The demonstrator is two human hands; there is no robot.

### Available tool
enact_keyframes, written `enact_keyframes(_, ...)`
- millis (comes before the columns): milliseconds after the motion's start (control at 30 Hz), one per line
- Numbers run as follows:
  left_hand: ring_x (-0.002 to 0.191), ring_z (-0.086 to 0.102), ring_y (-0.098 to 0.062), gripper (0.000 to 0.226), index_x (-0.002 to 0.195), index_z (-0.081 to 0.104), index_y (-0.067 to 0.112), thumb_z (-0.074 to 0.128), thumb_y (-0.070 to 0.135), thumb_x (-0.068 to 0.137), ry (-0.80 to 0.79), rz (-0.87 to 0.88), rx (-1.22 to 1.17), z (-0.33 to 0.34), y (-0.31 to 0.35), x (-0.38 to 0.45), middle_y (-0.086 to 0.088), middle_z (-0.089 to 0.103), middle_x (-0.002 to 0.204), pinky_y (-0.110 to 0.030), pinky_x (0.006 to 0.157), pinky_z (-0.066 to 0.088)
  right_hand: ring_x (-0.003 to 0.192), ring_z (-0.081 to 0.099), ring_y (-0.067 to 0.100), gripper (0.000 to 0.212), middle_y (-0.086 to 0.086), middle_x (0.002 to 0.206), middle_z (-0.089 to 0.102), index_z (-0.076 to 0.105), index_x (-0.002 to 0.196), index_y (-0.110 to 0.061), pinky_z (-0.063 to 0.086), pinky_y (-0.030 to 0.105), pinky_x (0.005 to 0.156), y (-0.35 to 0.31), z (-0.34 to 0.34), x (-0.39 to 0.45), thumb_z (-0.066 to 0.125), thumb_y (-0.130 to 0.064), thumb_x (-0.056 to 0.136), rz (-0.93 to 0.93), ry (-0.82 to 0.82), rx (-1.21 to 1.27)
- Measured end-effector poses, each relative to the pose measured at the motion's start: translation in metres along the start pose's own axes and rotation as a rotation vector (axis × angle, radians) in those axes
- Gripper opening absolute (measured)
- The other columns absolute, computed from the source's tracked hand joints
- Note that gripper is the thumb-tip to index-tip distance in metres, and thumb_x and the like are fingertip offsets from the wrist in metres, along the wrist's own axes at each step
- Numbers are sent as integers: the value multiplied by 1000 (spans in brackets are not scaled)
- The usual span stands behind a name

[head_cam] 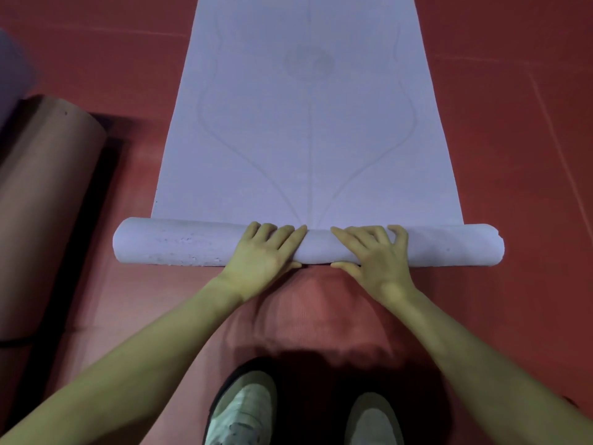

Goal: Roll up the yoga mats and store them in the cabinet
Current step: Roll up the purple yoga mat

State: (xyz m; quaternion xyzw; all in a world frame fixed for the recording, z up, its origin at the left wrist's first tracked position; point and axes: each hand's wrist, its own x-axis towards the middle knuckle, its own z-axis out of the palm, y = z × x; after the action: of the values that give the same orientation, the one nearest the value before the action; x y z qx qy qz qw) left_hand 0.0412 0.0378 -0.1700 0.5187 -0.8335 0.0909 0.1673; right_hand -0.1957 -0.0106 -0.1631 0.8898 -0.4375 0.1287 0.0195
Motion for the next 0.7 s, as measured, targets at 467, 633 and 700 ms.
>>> enact_keyframes(467,77,58,-29,51,130,46,12,38,49,96,-102,33,-51,-30,52,-70,-8,65,107,-38,70,48,87,55,20,57,-7,104,61,56,125,-31,30,46,86,-38,-27,-83,41,-64,82,-21,-112,27)
enact_keyframes(633,77,61,-29,60,127,57,13,37,57,90,-262,-15,-163,-26,45,-65,-6,67,105,-37,68,51,88,59,22,63,-6,105,62,57,125,-28,32,46,84,-38,-24,-75,37,-66,78,-1,-246,28)
enact_keyframes(700,80,62,-28,65,128,58,15,35,60,89,-321,-31,-197,-27,35,-57,-5,65,106,-38,67,50,97,59,26,61,0,114,62,58,126,-19,33,47,88,-36,-23,-75,42,-59,83,-43,-188,35)
